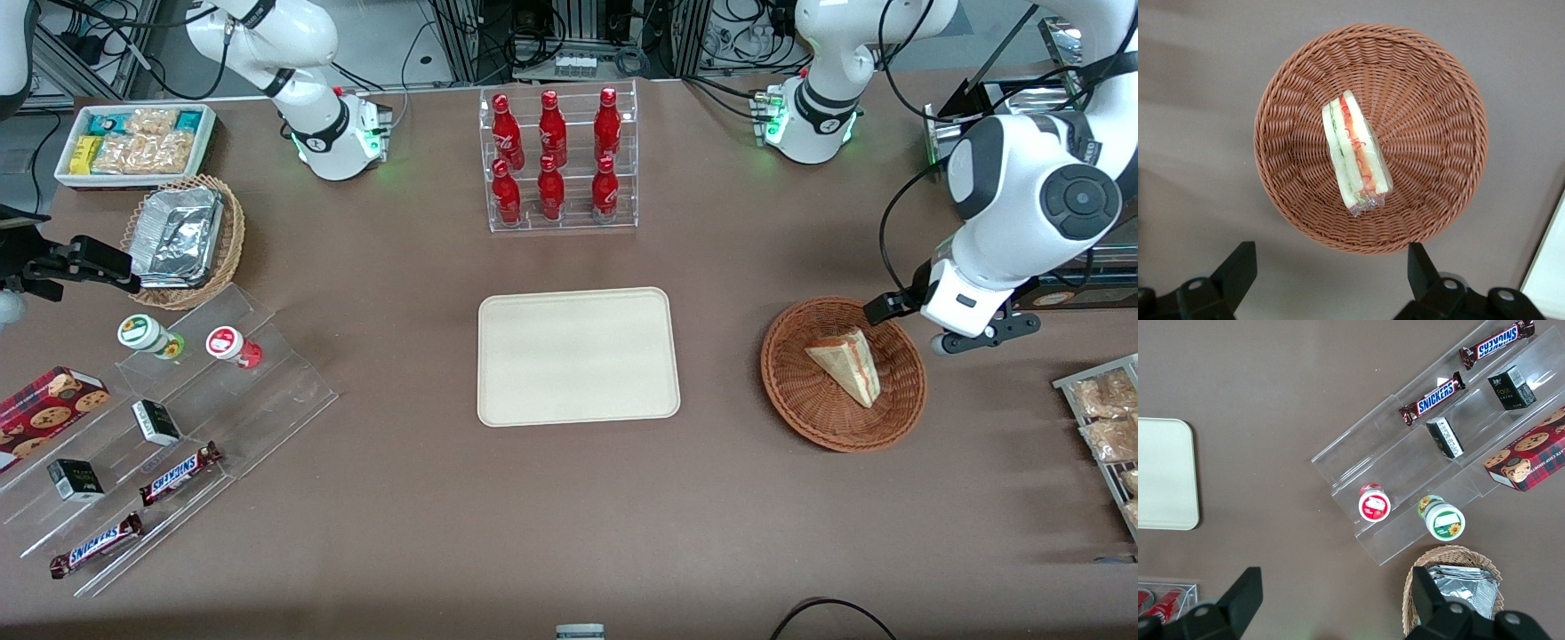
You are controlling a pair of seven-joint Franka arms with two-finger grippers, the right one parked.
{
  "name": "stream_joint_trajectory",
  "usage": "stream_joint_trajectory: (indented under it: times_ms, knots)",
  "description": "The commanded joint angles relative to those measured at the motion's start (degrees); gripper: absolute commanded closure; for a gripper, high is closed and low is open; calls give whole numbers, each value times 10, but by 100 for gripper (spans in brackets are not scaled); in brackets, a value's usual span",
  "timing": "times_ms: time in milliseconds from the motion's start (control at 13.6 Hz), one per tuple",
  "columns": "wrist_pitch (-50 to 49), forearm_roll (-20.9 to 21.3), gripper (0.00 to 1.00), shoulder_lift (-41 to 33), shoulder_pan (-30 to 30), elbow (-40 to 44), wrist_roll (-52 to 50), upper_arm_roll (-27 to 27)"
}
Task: Place sandwich from basket to tray
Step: 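Lower the open left gripper over the wrapped sandwich in the basket, then close the left gripper on the sandwich's crust edge and lift it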
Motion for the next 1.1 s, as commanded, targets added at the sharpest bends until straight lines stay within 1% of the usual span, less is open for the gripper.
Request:
stream_joint_trajectory:
  times_ms: [0,221,442,1031]
  knots:
    - [33,3,0,3,-3,-18,-94,-1]
    - [87,3,0,14,-6,-45,-169,-1]
    - [121,3,0,34,-7,-51,-211,-2]
    - [204,3,0,81,-9,-67,-252,-3]
